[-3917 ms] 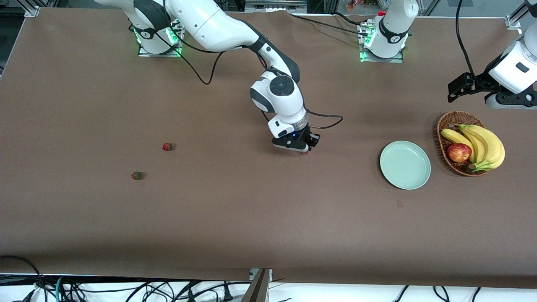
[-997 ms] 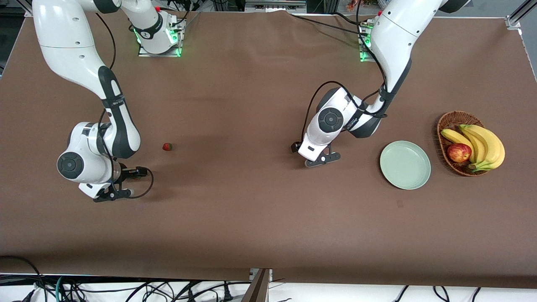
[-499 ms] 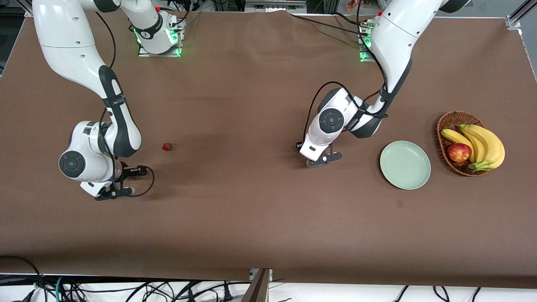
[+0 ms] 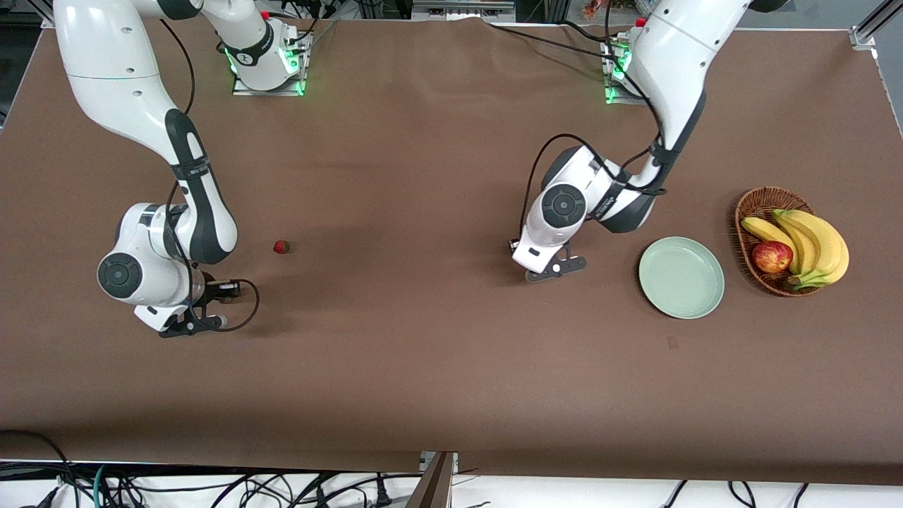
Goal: Collect all strawberries into plate
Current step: 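Carry the strawberry to the plate with the left gripper while the right gripper carries another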
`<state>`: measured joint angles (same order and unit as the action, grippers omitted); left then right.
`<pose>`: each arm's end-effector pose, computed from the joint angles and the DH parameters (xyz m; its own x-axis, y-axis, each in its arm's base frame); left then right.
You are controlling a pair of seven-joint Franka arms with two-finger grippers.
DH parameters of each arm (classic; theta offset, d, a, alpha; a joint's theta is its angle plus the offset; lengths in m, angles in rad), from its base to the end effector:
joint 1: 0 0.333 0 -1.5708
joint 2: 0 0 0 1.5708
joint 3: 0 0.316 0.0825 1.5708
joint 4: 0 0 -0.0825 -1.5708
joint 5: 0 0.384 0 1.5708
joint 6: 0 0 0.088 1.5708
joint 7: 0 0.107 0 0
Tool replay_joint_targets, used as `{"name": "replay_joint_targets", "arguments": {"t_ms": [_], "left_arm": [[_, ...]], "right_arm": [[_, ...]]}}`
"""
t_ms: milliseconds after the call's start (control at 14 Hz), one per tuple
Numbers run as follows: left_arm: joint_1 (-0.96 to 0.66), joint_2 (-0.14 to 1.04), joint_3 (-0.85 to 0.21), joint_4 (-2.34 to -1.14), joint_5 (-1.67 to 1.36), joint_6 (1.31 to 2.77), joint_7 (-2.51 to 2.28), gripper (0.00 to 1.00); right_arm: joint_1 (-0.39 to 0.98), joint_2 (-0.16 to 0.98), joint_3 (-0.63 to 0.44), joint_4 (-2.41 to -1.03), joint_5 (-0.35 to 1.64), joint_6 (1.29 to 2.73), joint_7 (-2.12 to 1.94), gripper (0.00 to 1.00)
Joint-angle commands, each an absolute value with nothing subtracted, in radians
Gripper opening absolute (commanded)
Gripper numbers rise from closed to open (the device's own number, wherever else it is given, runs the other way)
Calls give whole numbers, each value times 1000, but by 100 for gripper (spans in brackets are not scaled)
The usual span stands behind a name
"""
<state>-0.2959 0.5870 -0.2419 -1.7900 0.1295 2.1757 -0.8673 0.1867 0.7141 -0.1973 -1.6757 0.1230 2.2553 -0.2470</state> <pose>0.5533 -0.3132 0.2172 0.9503 0.2743 -0.1473 0.2600 -0.9594 -0.1092 0.6665 0.0085 0.1832 0.9742 0.1887 -0.1239 0.1918 -0.9813 0.0136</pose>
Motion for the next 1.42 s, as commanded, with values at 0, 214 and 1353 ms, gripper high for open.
{"name": "replay_joint_targets", "arguments": {"t_ms": [0,214,1353], "left_arm": [[-217,497,-244,-1798,192,2047,-735,18],[-97,447,-245,-1801,196,1967,-477,18],[322,615,-252,-1801,189,2103,520,67]], "right_arm": [[196,684,-186,-1649,156,2249,-256,30],[221,687,-123,-1574,156,2241,-152,31],[849,1037,-86,-1085,150,2446,988,32]]}}
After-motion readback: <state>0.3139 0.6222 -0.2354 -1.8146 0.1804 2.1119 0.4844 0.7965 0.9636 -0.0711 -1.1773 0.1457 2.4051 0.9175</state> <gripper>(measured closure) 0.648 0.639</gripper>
